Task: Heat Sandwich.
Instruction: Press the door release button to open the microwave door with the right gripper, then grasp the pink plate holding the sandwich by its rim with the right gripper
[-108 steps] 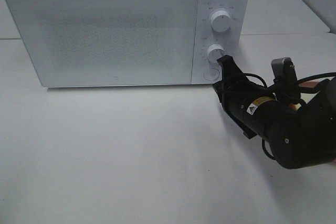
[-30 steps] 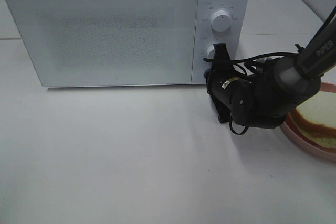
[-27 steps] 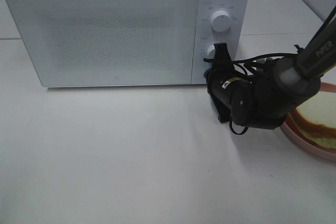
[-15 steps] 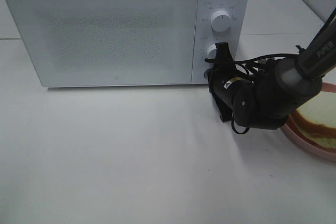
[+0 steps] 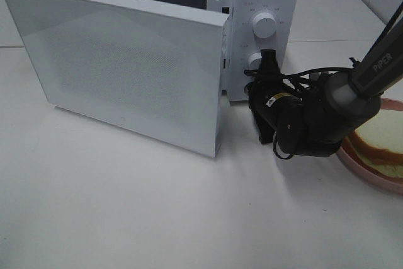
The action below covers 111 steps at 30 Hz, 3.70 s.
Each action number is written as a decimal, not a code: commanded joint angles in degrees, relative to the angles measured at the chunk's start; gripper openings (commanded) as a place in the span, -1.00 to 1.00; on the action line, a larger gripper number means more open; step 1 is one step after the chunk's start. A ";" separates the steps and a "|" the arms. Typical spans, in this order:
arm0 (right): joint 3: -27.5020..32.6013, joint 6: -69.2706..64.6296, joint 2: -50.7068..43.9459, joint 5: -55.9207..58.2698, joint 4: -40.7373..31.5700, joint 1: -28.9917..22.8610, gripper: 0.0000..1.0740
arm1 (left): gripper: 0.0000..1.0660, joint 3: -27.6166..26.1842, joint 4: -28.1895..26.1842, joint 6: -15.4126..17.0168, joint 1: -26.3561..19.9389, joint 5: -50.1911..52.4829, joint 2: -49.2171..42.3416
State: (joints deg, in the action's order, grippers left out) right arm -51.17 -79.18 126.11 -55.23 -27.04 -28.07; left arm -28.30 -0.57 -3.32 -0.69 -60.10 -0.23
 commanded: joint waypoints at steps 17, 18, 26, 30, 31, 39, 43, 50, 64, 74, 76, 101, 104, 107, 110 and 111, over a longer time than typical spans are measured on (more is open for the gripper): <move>-4.30 -0.80 0.80 -11.00 0.74 2.06 -1.00 | 0.30 0.11 0.06 0.00 0.34 0.69 -1.26; -4.30 -0.80 0.80 -11.00 0.74 2.06 -1.00 | 0.30 0.11 0.06 0.00 0.34 0.69 -1.26; -5.44 -0.80 2.06 -11.92 1.20 2.06 -1.00 | 0.30 0.11 0.06 0.00 0.34 0.69 -1.26; -5.44 -0.80 2.06 -11.86 1.20 2.06 -1.00 | 0.30 0.11 0.06 0.00 0.34 0.69 -1.26; -5.44 -0.80 2.06 -11.69 1.15 2.06 -1.00 | 0.30 0.11 0.06 0.00 0.34 0.69 -1.26; -5.39 -0.52 0.57 -7.28 2.58 2.06 -1.00 | 0.30 0.11 0.06 0.00 0.34 0.69 -1.26; -5.27 -0.34 -0.06 -6.30 2.69 2.01 -1.00 | 0.30 0.11 0.06 0.00 0.34 0.69 -1.26; -2.58 -0.63 -2.29 -4.24 2.18 1.95 -1.00 | 0.30 0.11 0.06 0.00 0.34 0.69 -1.26; 2.75 0.57 -9.74 4.13 0.69 1.95 -1.00 | 0.30 0.11 0.06 0.00 0.34 0.69 -1.26; 7.85 4.13 -15.18 8.82 0.80 1.95 -1.00 | 0.30 0.11 0.06 0.00 0.34 0.69 -1.26; 9.00 4.87 -16.39 10.66 0.80 1.95 -1.00 | 0.30 0.11 0.06 0.00 0.34 0.69 -1.26; 13.24 54.83 -35.58 38.45 0.57 2.06 -0.99 | 0.30 0.11 0.06 0.00 0.34 0.69 -1.26; 13.18 60.56 -37.70 41.37 0.63 2.06 -0.99 | 0.30 0.11 0.06 0.00 0.34 0.69 -1.26; 10.77 69.90 -39.42 51.34 0.63 2.12 -0.98 | 0.30 0.11 0.06 0.00 0.34 0.69 -1.26; 8.42 72.94 -39.53 57.24 0.74 2.98 -0.98 | 0.30 0.11 0.06 0.00 0.34 0.69 -1.26; 6.99 74.14 -39.53 60.68 0.92 3.61 -0.98 | 0.30 0.11 0.06 0.00 0.34 0.69 -1.26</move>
State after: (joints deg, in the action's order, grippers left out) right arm -43.49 -7.51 87.15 3.15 -26.81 -24.69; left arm -28.30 -0.57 -3.32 -0.69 -60.10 -0.23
